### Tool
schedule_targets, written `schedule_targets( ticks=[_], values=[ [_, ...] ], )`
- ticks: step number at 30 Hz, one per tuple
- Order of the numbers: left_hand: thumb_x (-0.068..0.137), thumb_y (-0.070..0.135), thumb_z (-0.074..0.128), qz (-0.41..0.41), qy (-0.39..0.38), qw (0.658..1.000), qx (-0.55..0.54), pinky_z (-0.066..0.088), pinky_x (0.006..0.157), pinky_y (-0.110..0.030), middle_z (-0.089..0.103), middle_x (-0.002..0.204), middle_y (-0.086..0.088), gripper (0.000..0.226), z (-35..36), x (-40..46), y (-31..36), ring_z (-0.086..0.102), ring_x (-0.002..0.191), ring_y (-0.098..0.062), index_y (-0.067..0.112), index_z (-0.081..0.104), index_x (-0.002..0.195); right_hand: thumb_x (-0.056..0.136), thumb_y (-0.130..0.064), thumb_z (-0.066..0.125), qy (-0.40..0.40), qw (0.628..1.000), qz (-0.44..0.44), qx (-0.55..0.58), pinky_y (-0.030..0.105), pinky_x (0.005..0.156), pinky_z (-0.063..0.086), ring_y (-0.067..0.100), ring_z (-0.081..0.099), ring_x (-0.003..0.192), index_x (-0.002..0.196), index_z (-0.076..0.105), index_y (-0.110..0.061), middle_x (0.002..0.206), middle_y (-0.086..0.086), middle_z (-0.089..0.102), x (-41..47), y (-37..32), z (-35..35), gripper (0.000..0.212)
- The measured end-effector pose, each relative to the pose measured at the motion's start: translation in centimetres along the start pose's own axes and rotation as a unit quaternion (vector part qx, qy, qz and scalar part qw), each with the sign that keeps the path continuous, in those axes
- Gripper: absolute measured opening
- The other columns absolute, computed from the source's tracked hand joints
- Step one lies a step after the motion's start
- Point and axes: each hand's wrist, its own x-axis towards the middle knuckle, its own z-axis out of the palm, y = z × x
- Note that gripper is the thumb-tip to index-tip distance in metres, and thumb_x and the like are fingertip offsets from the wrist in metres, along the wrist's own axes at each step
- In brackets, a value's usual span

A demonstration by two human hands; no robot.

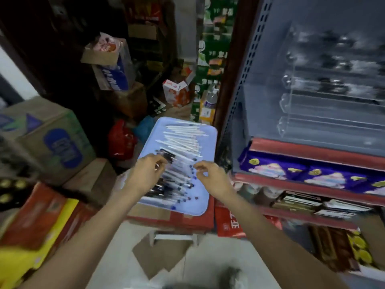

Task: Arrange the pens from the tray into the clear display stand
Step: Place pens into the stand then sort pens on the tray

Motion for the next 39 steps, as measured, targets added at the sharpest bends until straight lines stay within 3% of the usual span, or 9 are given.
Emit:
schedule_targets(
  ticks=[6, 11, 17, 21, 26, 30, 33, 36, 39],
  values=[
    [0.095, 0.011, 0.046, 0.007, -0.109, 0.991, 0.077, 0.042, 0.097, -0.034, 0.048, 0.139, -0.006, 0.036, 1.7, -1.6, -7.9, 0.049, 0.123, -0.026, 0.014, 0.053, 0.13, 0.098, -0.018, 0.047, -0.055, 0.996, 0.039, -0.066, 0.038, 0.104, 0.038, 0.03, 0.045, 0.126, 0.143, 0.035, -0.014, 0.15, 0.01, 0.032, 1.4, -0.1, 6.0, 0.047],
    [0.096, 0.007, 0.043, 0.026, -0.158, 0.983, 0.093, 0.037, 0.107, -0.037, 0.033, 0.15, -0.006, 0.036, 3.6, -1.5, -10.7, 0.04, 0.133, -0.025, 0.01, 0.052, 0.131, 0.096, -0.016, 0.052, -0.044, 0.987, 0.039, -0.148, 0.037, 0.094, 0.046, 0.027, 0.053, 0.111, 0.129, 0.053, -0.013, 0.133, 0.012, 0.043, 2.0, 0.6, 7.5, 0.033],
    [0.093, 0.011, 0.05, 0.019, -0.097, 0.989, 0.106, 0.041, 0.098, -0.04, 0.052, 0.131, -0.004, 0.026, 3.8, -0.9, -10.9, 0.045, 0.122, -0.026, 0.014, 0.064, 0.115, 0.095, -0.019, 0.051, -0.016, 0.984, 0.043, -0.174, 0.041, 0.074, 0.05, 0.027, 0.054, 0.093, 0.111, 0.056, -0.01, 0.115, 0.011, 0.046, 2.6, 0.3, 8.0, 0.018],
    [0.09, 0.015, 0.058, 0.0, -0.097, 0.991, 0.089, 0.042, 0.091, -0.04, 0.053, 0.12, -0.003, 0.016, 3.7, -0.4, -10.6, 0.047, 0.112, -0.026, 0.014, 0.065, 0.104, 0.094, -0.012, 0.054, -0.024, 0.982, 0.04, -0.183, 0.033, 0.062, 0.039, 0.009, 0.044, 0.066, 0.094, 0.052, -0.009, 0.102, 0.009, 0.045, 2.9, 0.3, 8.3, 0.003],
    [0.088, 0.018, 0.063, -0.001, -0.112, 0.991, 0.075, 0.044, 0.091, -0.043, 0.052, 0.118, -0.004, 0.013, 3.8, 0.2, -10.9, 0.047, 0.11, -0.025, 0.015, 0.066, 0.1, 0.095, -0.015, 0.051, -0.084, 0.964, 0.043, -0.247, 0.038, 0.072, 0.045, 0.031, 0.057, 0.094, 0.103, 0.055, -0.006, 0.107, 0.013, 0.055, 3.3, 0.0, 8.0, 0.013],
    [0.086, 0.018, 0.065, -0.002, -0.094, 0.994, 0.047, 0.044, 0.091, -0.043, 0.053, 0.114, -0.004, 0.012, 4.0, -0.1, -11.1, 0.048, 0.108, -0.025, 0.014, 0.067, 0.097, 0.096, -0.014, 0.047, -0.091, 0.954, 0.043, -0.283, 0.039, 0.071, 0.047, 0.034, 0.059, 0.094, 0.103, 0.057, -0.003, 0.105, 0.014, 0.06, 3.2, -0.2, 8.0, 0.016],
    [0.085, 0.017, 0.067, -0.001, -0.061, 0.998, -0.005, 0.045, 0.094, -0.04, 0.054, 0.114, -0.005, 0.014, 3.7, -0.2, -10.8, 0.05, 0.11, -0.024, 0.011, 0.067, 0.098, 0.095, -0.014, 0.05, -0.048, 0.971, 0.049, -0.229, 0.036, 0.062, 0.044, 0.033, 0.06, 0.085, 0.093, 0.058, -0.002, 0.091, 0.013, 0.062, 2.9, 0.1, 7.3, 0.016],
    [0.088, 0.013, 0.062, -0.007, 0.016, 0.997, -0.075, 0.045, 0.094, -0.037, 0.044, 0.128, -0.007, 0.015, 2.9, -0.1, -9.1, 0.05, 0.111, -0.021, 0.009, 0.064, 0.103, 0.094, -0.018, 0.055, -0.012, 0.988, 0.061, -0.142, 0.041, 0.076, 0.053, 0.034, 0.063, 0.094, 0.098, 0.065, 0.002, 0.098, 0.02, 0.068, 2.5, -0.2, 5.9, 0.023],
    [0.09, 0.017, 0.06, -0.05, 0.082, 0.984, -0.148, 0.043, 0.096, -0.032, 0.04, 0.133, -0.009, 0.026, 1.4, 0.8, -5.3, 0.049, 0.113, -0.021, 0.01, 0.058, 0.115, 0.092, -0.018, 0.059, 0.039, 0.997, 0.057, -0.031, 0.03, 0.082, 0.049, 0.025, 0.064, 0.096, 0.104, 0.068, -0.003, 0.104, 0.013, 0.069, 1.5, -0.9, 3.8, 0.021]
  ],
)
